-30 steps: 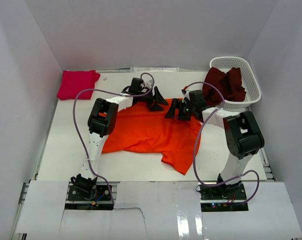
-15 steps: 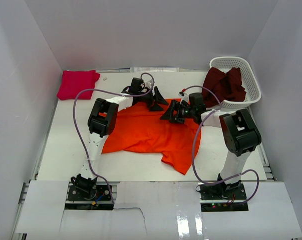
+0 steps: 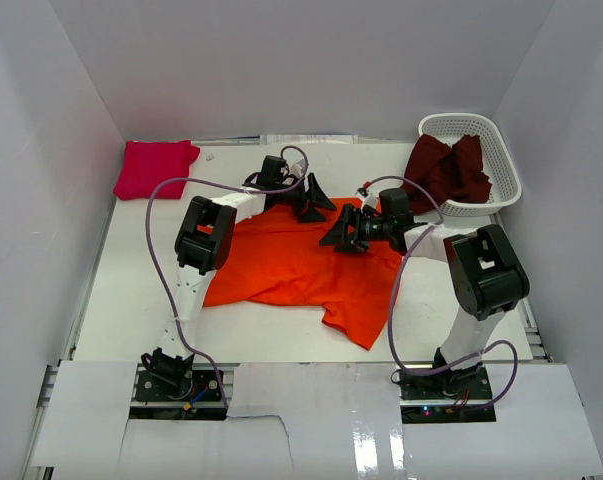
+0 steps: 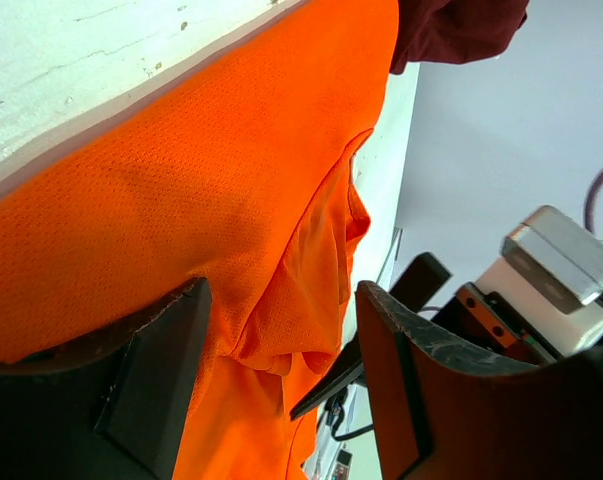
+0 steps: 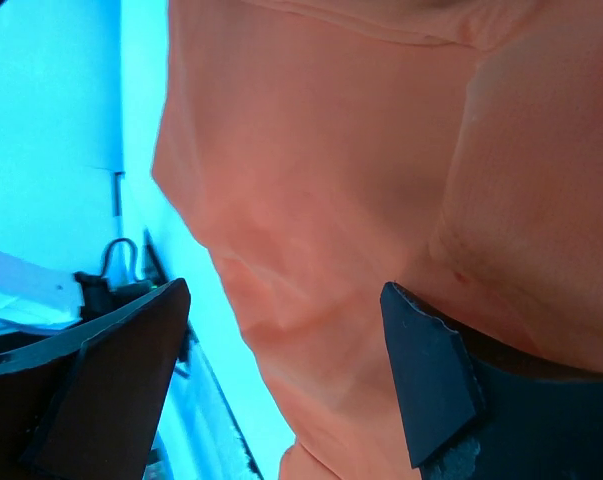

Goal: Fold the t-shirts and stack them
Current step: Fold the flattened tshirt in 1/3 of the way

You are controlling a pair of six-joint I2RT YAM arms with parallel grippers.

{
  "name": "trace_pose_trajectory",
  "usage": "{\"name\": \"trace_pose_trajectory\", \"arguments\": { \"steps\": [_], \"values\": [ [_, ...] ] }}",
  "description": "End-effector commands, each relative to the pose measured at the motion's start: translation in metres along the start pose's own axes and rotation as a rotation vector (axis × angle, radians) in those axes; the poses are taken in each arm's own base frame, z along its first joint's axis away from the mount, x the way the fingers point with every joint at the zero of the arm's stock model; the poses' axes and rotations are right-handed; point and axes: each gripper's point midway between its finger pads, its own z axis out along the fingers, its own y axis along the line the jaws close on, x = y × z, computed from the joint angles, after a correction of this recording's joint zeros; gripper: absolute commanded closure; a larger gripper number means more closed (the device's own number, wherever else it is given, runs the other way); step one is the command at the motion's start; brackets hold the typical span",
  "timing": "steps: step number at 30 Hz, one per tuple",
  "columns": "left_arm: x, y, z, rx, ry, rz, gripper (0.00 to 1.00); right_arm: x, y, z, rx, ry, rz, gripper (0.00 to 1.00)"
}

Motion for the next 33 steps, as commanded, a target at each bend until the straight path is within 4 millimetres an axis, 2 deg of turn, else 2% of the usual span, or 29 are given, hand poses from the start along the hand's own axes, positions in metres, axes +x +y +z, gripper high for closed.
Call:
{"name": "trace_pose_trajectory", "arguments": {
  "steps": [1,8,13,16,17,19,20,22,23,26,31,33],
  "values": [
    [0.013,0.006,0.001,-0.049,0.012,-0.008,0.28,-0.012,0.000,-0.013,0.116,-0.034,-0.088,0.17],
    [0.014,0.003,0.003,-0.045,0.014,-0.005,0.28,-0.021,-0.021,-0.029,0.294,-0.091,-0.166,0.15],
    [0.015,0.001,0.002,-0.048,0.012,0.001,0.28,-0.018,-0.026,-0.028,0.337,-0.105,-0.191,0.14],
    [0.015,0.000,0.001,-0.048,0.010,0.003,0.28,-0.015,-0.025,-0.023,0.348,-0.118,-0.199,0.14],
    [0.015,0.000,0.001,-0.048,0.010,0.003,0.28,-0.008,-0.024,-0.021,0.346,-0.118,-0.201,0.14],
    [0.014,0.000,0.002,-0.048,0.008,0.003,0.28,-0.012,-0.019,-0.018,0.340,-0.180,-0.195,0.14],
    [0.015,0.001,0.002,-0.048,0.010,0.002,0.28,0.000,-0.018,-0.017,0.332,-0.180,-0.193,0.14],
    [0.014,0.001,0.002,-0.048,0.010,0.000,0.28,-0.002,-0.010,-0.014,0.322,-0.248,-0.196,0.14],
    [0.015,0.002,0.003,-0.049,0.011,-0.002,0.28,0.007,-0.006,-0.010,0.323,-0.245,-0.210,0.14],
    [0.014,0.001,0.003,-0.046,0.010,-0.002,0.28,0.007,-0.003,-0.003,0.370,-0.294,-0.260,0.13],
    [0.013,-0.003,0.002,-0.040,0.009,0.004,0.28,-0.011,0.001,-0.001,0.418,-0.371,-0.317,0.13],
    [0.012,-0.005,0.001,-0.039,0.010,0.007,0.28,-0.009,-0.006,0.001,0.456,-0.345,-0.312,0.13]
  ]
}}
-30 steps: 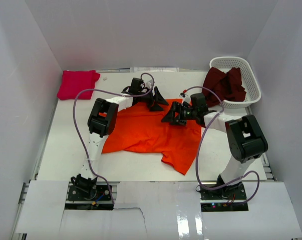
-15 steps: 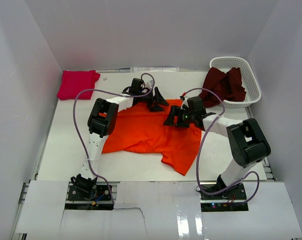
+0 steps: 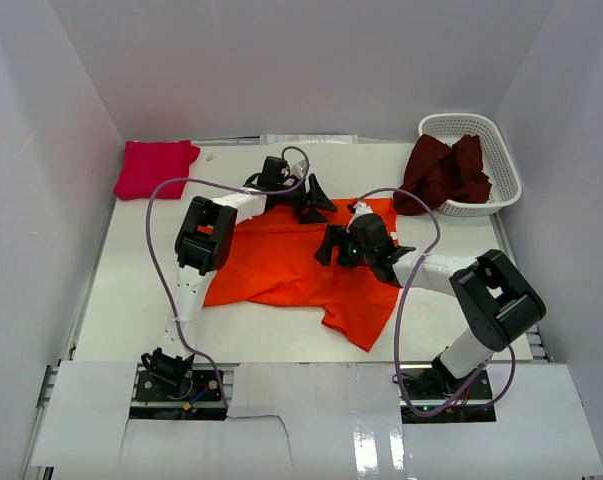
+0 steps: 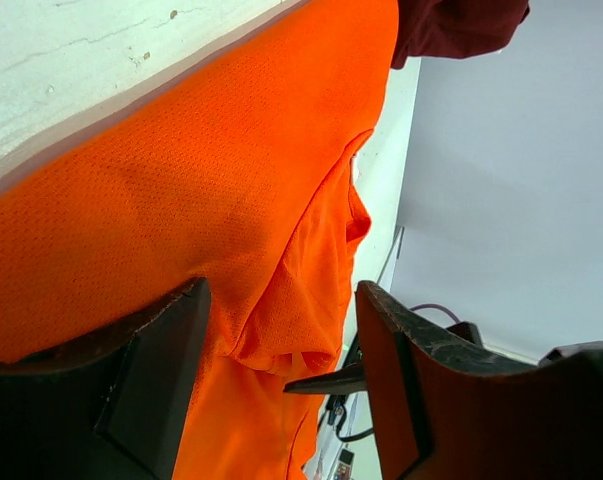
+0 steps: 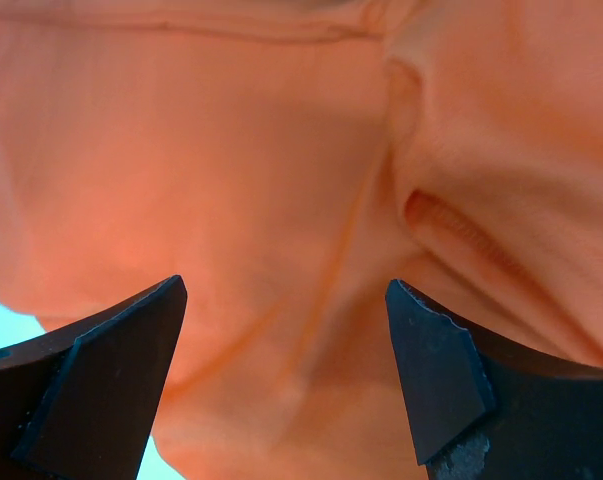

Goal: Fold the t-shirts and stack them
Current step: Fold the flattened tshirt in 1/3 of the way

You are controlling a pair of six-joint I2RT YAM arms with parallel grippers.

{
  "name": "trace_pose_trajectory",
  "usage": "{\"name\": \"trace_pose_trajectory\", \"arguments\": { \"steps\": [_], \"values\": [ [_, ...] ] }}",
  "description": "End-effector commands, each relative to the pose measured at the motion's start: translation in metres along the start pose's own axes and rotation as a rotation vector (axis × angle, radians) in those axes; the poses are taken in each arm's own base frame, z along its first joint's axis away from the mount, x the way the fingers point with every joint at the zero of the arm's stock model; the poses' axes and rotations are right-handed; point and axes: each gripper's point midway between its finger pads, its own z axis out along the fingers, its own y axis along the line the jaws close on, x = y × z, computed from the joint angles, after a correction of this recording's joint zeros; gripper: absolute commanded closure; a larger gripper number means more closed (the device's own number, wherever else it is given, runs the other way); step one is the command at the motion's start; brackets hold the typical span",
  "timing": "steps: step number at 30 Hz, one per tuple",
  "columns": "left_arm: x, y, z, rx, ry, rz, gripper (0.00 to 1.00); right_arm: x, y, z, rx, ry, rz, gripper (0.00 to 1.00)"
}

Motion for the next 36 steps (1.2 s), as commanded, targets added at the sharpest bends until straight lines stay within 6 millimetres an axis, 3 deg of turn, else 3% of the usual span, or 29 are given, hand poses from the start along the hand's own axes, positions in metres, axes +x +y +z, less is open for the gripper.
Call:
{"name": "trace_pose_trajectory", "arguments": {
  "steps": [1,8,19,26,36],
  "values": [
    [0.008,-0.003,-0.001,-0.043,0.005,0.003,0.28,-0.045,0.002,0.003,0.058,-0.132,-0.023,0.13],
    [0.006,-0.006,-0.001,-0.039,0.006,0.008,0.28,-0.047,-0.001,-0.004,0.091,-0.162,-0.029,0.12],
    [0.010,-0.002,0.000,-0.044,0.015,0.001,0.28,-0.053,-0.011,0.017,0.129,-0.190,-0.050,0.11],
    [0.009,-0.001,0.001,-0.045,0.013,-0.001,0.28,-0.056,-0.005,0.019,0.119,-0.205,-0.023,0.11],
    [0.009,0.000,0.001,-0.045,0.013,-0.001,0.28,-0.056,-0.026,0.031,0.222,-0.264,-0.021,0.11]
  ]
}}
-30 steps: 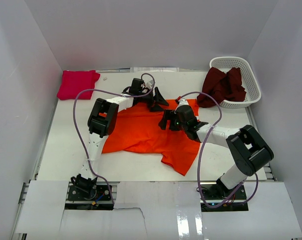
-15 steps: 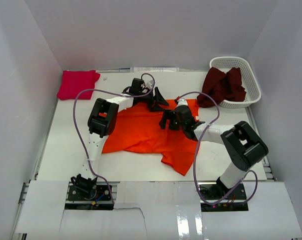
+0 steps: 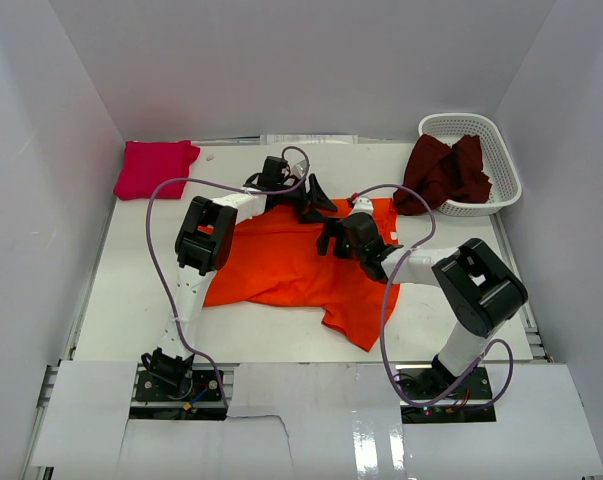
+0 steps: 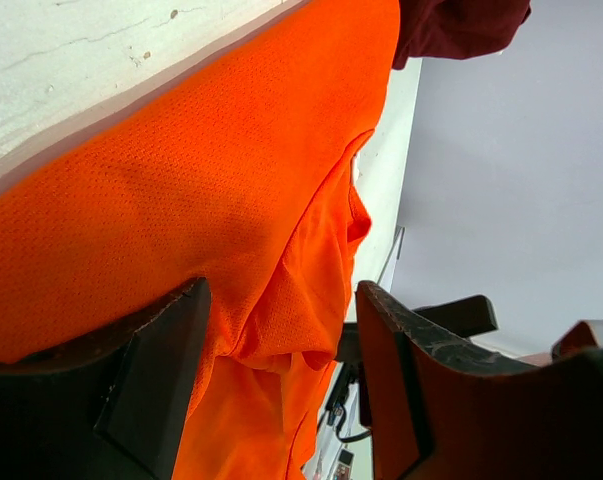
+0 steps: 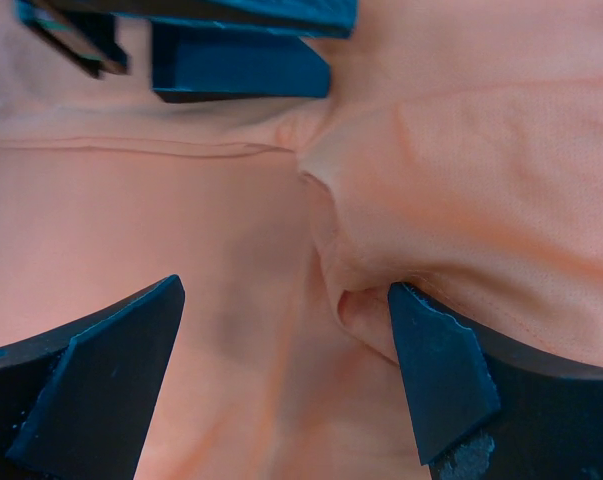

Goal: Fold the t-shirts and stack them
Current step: Fold the flattened tshirt in 1/3 of the way

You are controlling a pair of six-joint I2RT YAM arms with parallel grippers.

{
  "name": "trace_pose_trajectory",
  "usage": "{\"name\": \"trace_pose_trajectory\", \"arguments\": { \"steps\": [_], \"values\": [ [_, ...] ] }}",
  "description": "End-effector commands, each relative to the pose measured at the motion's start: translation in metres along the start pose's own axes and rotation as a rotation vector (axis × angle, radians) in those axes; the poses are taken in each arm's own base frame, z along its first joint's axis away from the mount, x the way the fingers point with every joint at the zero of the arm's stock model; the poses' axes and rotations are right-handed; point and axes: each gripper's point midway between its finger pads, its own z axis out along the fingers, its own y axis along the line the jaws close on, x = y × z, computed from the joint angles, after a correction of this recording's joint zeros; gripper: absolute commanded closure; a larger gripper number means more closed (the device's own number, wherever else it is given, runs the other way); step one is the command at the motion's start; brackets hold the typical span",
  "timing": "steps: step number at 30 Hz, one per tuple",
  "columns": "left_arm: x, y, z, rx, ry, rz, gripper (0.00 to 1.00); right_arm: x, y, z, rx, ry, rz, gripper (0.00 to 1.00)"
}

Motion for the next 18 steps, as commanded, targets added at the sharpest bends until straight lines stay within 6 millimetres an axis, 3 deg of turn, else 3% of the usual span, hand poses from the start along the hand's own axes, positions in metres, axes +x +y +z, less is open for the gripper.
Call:
{"name": "trace_pose_trajectory", "arguments": {
  "steps": [1,13,18],
  "values": [
    [0.008,0.000,0.001,-0.042,0.011,0.001,0.28,-0.022,-0.001,0.011,0.042,-0.093,-0.001,0.11],
    [0.010,0.002,0.001,-0.045,0.014,-0.002,0.28,-0.041,-0.001,0.014,0.067,-0.145,-0.041,0.11],
    [0.010,0.002,0.001,-0.043,0.015,-0.001,0.28,-0.040,0.003,0.020,0.052,-0.137,-0.038,0.11]
  ]
}}
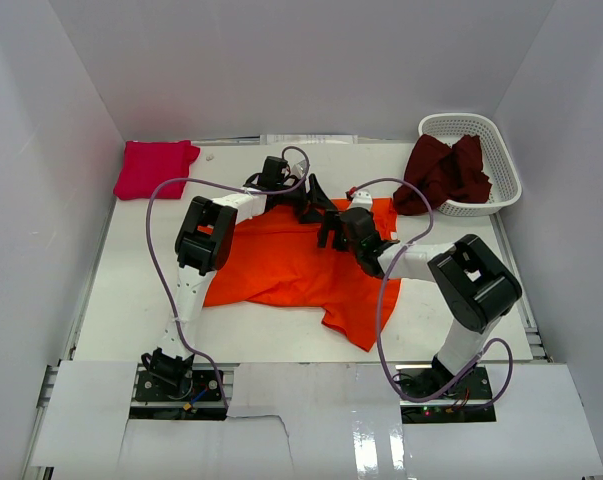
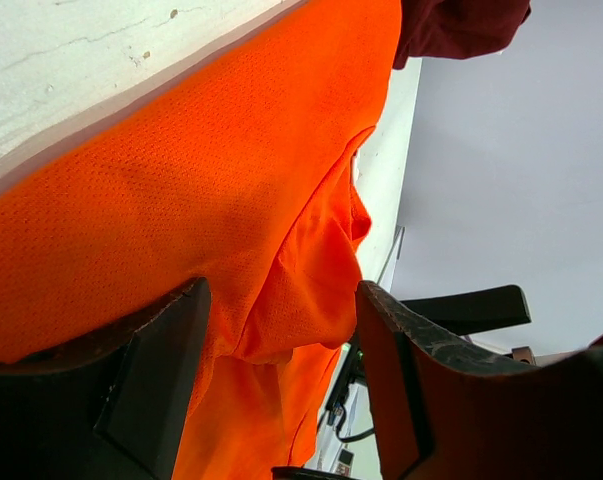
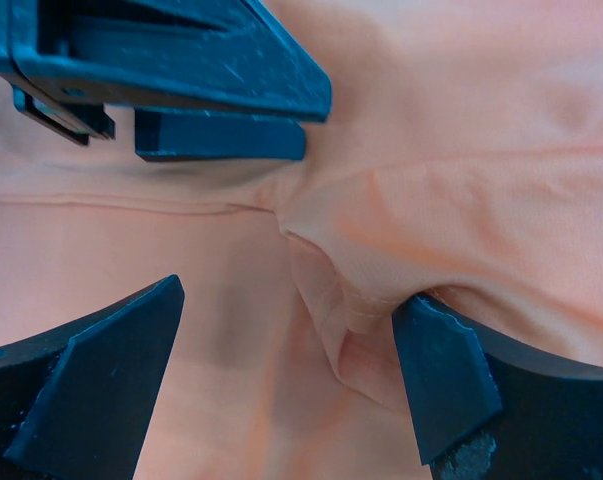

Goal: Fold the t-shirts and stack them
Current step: Fold the flattened tshirt in 1/3 of the way

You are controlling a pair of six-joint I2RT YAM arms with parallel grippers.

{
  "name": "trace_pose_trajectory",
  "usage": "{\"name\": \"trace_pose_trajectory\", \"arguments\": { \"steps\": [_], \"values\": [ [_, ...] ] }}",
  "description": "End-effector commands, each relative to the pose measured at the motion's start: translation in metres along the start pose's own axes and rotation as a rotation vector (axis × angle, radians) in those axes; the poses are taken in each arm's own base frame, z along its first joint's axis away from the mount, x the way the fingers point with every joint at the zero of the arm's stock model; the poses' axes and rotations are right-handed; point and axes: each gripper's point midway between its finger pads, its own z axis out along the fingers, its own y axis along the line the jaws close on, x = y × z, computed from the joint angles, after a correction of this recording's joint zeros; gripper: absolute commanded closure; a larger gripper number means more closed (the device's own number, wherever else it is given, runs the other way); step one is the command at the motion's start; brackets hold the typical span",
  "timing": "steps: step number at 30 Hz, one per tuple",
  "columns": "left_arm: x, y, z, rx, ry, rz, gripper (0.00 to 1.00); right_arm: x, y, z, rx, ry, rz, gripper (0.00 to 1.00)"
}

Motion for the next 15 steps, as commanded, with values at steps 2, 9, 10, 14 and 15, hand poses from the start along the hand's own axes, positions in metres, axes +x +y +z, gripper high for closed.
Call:
{"name": "trace_pose_trajectory", "arguments": {
  "steps": [2,9,10,14,15],
  "values": [
    [0.010,0.002,0.001,-0.043,0.016,-0.002,0.28,-0.022,0.013,0.010,-0.028,-0.074,0.010,0.11],
    [0.012,0.003,-0.001,-0.046,0.017,0.001,0.28,-0.013,0.029,0.027,-0.106,-0.064,0.017,0.11],
    [0.013,0.002,-0.001,-0.047,0.018,0.003,0.28,-0.014,0.031,0.027,-0.122,-0.073,0.013,0.11],
    [0.012,0.002,-0.002,-0.047,0.016,0.002,0.28,-0.017,0.038,0.021,-0.162,-0.081,0.026,0.11],
    [0.012,0.002,-0.002,-0.046,0.015,0.001,0.28,-0.017,0.040,0.016,-0.180,-0.080,0.024,0.11]
  ]
}}
